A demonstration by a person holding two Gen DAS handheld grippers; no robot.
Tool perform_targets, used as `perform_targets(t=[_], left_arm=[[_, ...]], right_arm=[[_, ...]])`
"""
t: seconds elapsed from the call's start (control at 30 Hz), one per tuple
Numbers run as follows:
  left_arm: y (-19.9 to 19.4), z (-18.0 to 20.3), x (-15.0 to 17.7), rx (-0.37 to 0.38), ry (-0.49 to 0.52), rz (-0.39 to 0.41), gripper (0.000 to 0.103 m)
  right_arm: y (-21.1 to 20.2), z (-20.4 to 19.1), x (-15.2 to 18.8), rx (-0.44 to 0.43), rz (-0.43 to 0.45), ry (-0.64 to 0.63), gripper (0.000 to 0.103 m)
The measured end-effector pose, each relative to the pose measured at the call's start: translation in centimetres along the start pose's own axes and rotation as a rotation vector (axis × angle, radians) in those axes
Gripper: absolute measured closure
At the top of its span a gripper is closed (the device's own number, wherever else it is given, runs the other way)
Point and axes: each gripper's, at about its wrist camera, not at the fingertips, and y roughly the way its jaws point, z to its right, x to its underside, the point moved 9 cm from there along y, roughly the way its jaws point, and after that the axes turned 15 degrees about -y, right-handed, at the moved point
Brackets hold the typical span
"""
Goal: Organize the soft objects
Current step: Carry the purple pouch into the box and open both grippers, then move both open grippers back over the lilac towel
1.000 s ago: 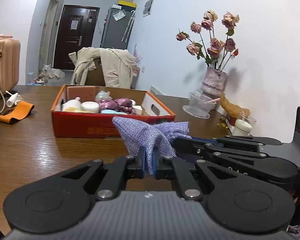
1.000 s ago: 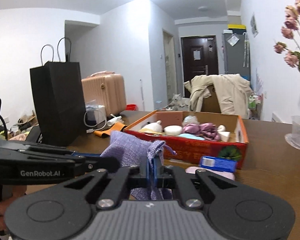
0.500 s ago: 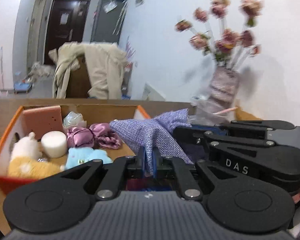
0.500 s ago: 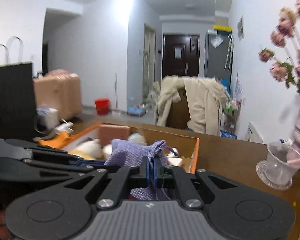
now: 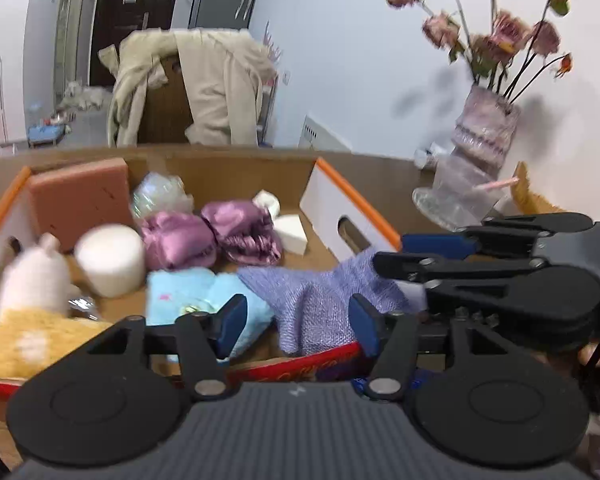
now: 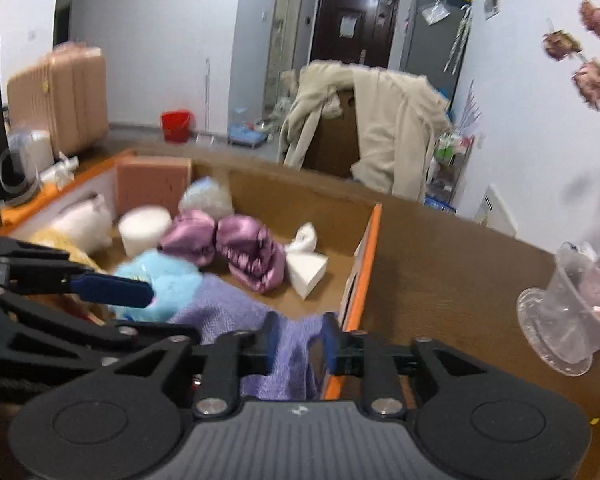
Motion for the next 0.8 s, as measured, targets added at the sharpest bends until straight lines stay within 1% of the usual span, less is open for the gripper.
perform_targets(t=[0.07, 0.13, 0.17, 0.2, 0.23, 0.27, 0.37, 0.43, 0.47, 0.5, 0.53, 0.6, 0.7, 0.8], left_arm=[[-2.5, 0.4, -0.5, 0.009, 0.019, 0.033, 0.045], [-5.3, 0.8, -1.3, 0.000, 0.031, 0.084, 0.043], [-7.0, 1.0, -1.6, -0.003, 0.041, 0.116, 0.041], [-8.5, 1.2, -1.8, -0.002, 0.048, 0.142, 0.036], [-10.1, 1.3, -1.9, 0.000, 0.058, 0.168, 0.035], [-11.7, 1.3, -1.9, -0.006, 0.066, 0.190, 0.032], [-15.4, 1.3, -1.0, -0.022, 0.085, 0.228, 0.030], [-17.7, 0.9, 0.2, -0.042, 0.089, 0.253, 0.028], [-18.9, 0.6, 1.1, -0.057, 0.092, 0.277, 0.025], [-20.0, 0.3, 2.1, -0.068, 0.095, 0.298, 0.022], [-21.3, 0.0, 3.5, -0.080, 0.099, 0.315, 0.022], [-23.2, -0.6, 6.0, -0.090, 0.096, 0.321, 0.019], [-25.6, -1.3, 10.0, -0.078, 0.066, 0.303, 0.017], [-27.6, -1.6, 13.4, -0.069, 0.030, 0.310, 0.014]], right_arm=[[-2.3, 0.4, -1.2, 0.021, 0.046, 0.000, 0.073], [-5.1, 0.9, -2.3, 0.046, 0.095, -0.007, 0.069], [-6.5, 0.9, -2.9, 0.057, 0.119, -0.010, 0.068], [-7.9, 0.9, -3.4, 0.065, 0.140, -0.015, 0.065], [-9.2, 0.8, -3.8, 0.071, 0.158, -0.019, 0.063], [-10.4, 0.6, -4.0, 0.075, 0.172, -0.021, 0.063], [-13.9, -0.7, -4.0, 0.085, 0.204, -0.030, 0.061], [-16.0, -2.1, -3.4, 0.086, 0.230, -0.037, 0.055], [-17.2, -3.0, -2.9, 0.085, 0.258, -0.034, 0.053], [-18.2, -3.8, -2.2, 0.078, 0.287, -0.026, 0.049], [-18.9, -4.7, -1.4, 0.065, 0.301, -0.014, 0.048], [-20.5, -7.0, 0.7, 0.049, 0.319, 0.018, 0.048], [-22.2, -9.9, 4.0, 0.023, 0.303, 0.066, 0.048], [-23.3, -12.1, 7.1, -0.012, 0.271, 0.102, 0.047]])
